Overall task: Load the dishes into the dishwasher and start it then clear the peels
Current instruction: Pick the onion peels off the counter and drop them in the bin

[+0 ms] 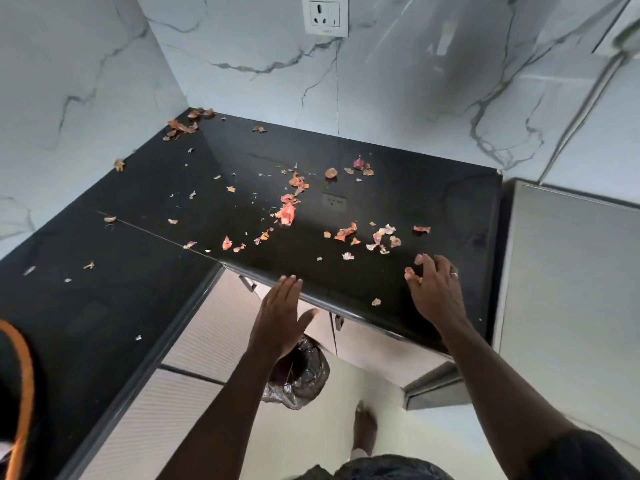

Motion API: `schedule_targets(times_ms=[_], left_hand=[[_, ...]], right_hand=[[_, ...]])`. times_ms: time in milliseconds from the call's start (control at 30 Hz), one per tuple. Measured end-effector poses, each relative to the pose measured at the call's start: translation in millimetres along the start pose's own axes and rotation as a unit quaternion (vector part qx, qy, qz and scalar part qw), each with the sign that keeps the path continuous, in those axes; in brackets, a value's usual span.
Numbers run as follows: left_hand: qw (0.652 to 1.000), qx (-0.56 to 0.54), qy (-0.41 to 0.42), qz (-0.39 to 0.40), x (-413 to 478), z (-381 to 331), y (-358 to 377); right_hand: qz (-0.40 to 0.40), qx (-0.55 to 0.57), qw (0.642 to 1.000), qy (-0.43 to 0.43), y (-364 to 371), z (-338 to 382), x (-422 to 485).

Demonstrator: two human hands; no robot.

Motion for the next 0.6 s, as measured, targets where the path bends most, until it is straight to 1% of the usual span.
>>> schedule_targets(times_ms=[167,333,467,600], left_hand=[[1.000,-0.004,-0.003,-0.003,36,-5,-6],[1.000,-0.018,-0.003,0.009,58,-2,-2],[1.000,-0.024,0.013,0.008,71,3,0],[0.999,-0.034,0.033,0.003,85,12,-6]], right_hand=[[0.023,-0.020,0.998,0.050,-2,7,22],[0.036,0.007,0.998,0.060,11,23,25],[0.062,0.017,0.997,0.044,21,50,25],[0.137,0.032,0.990,-0.005,25,80,28]])
Point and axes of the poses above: each hand's wrist, its own x-axis towards the middle knuckle, its own y-axis out of the palm, z = x × y, the point moved 2 cm from there along x, towards the middle knuckle, and after that the axes turned 7 degrees about z, right-handed, at the moved point
